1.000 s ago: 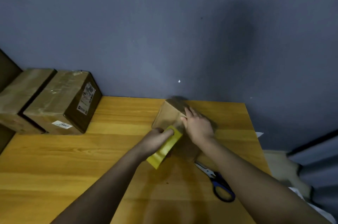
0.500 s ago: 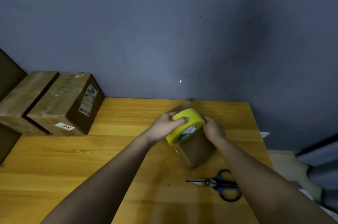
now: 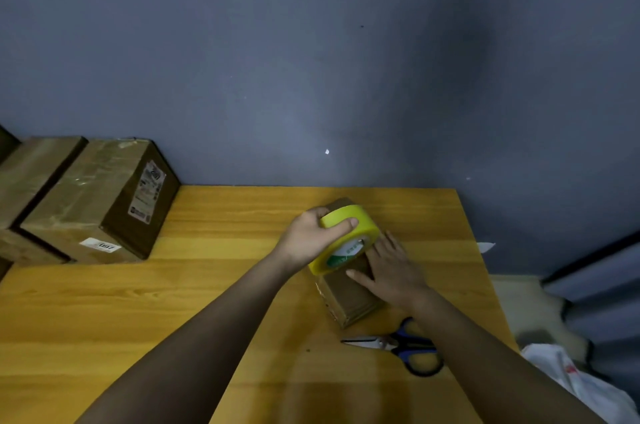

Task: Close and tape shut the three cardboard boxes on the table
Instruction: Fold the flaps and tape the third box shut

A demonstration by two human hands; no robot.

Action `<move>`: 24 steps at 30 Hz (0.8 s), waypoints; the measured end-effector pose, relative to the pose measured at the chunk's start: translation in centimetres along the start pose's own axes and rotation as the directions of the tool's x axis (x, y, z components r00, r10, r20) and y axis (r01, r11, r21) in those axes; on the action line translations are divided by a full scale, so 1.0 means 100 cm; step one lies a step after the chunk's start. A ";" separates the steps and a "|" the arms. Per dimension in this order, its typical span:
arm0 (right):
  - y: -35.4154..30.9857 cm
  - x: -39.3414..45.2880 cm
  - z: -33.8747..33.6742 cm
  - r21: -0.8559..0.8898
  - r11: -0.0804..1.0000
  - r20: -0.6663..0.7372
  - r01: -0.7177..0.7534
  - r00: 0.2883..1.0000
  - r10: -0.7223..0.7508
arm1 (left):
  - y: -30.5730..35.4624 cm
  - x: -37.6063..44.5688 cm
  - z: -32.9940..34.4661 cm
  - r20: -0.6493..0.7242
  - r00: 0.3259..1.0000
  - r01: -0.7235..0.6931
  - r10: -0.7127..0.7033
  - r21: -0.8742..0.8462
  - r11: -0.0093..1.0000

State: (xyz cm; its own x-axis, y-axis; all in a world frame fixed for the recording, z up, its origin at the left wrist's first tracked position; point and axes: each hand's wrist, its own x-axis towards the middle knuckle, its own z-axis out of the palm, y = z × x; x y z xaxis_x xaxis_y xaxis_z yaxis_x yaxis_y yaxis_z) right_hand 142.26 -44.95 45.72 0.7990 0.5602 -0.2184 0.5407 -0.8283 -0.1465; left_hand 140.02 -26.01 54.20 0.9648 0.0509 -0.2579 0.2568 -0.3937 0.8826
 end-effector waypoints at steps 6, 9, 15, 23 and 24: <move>-0.007 -0.007 -0.002 -0.031 0.999 0.018 -0.035 0.999 0.036 | 0.001 0.001 0.006 -0.054 0.998 -0.012 0.018 0.120 0.993; -0.006 -0.006 -0.002 -0.033 0.998 0.007 -0.046 0.999 0.047 | 0.008 0.002 0.013 -0.121 0.990 -0.033 0.077 0.333 0.942; -0.010 -0.008 -0.007 -0.019 1.000 -0.021 -0.016 1.000 0.016 | 0.022 -0.001 0.013 -0.111 0.982 -0.047 0.151 0.634 0.772; -0.006 -0.003 0.003 -0.030 0.999 -0.035 -0.036 0.999 0.035 | 0.036 -0.002 0.006 -0.068 0.996 0.028 0.058 0.849 0.528; -0.005 -0.002 0.005 -0.028 0.999 -0.036 -0.033 0.999 0.032 | 0.034 -0.002 0.002 -0.065 0.998 0.043 0.027 0.865 0.500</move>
State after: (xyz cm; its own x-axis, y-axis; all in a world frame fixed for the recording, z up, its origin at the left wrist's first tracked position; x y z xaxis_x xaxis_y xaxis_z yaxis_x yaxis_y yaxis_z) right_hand 141.67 -44.62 45.41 0.8249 0.5330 -0.1883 0.5212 -0.8461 -0.1117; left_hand 140.68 -27.58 57.21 0.9731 0.0996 -0.2078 0.1204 -0.9886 0.0899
